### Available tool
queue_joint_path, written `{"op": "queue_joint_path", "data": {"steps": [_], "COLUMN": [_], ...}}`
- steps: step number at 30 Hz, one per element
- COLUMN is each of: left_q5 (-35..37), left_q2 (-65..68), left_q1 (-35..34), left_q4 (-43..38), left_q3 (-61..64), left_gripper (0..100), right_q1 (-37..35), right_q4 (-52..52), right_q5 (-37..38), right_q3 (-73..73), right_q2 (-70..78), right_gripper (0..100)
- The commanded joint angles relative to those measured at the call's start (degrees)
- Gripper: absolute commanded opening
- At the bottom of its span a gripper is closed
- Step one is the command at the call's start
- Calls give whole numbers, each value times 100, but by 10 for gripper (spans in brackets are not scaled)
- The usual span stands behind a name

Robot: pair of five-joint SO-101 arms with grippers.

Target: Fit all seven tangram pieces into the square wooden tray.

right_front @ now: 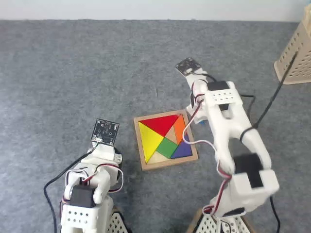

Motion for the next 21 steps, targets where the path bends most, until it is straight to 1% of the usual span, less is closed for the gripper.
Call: {"op": "queue_joint_path", "data": {"steps": [1,6,10,21], "left_q5": [35,35,35,35], "left_q2": [-123,-123,-123,-123], "left_q1": [-9,-9,-9,-9], "left_q4": [35,35,35,35], "left_q3": [-110,-110,-110,-110], "left_gripper": [12,12,12,12], "right_q1": [-426,-1341,-1666,-2457], "right_q4": [189,-215,-347,-391], "right_q5": [-123,-105,88,378], "right_q3": [325,1477,1916,2154], "right_q2": [-971,-2070,-2668,-2765], "right_gripper": [80,80,80,80]}}
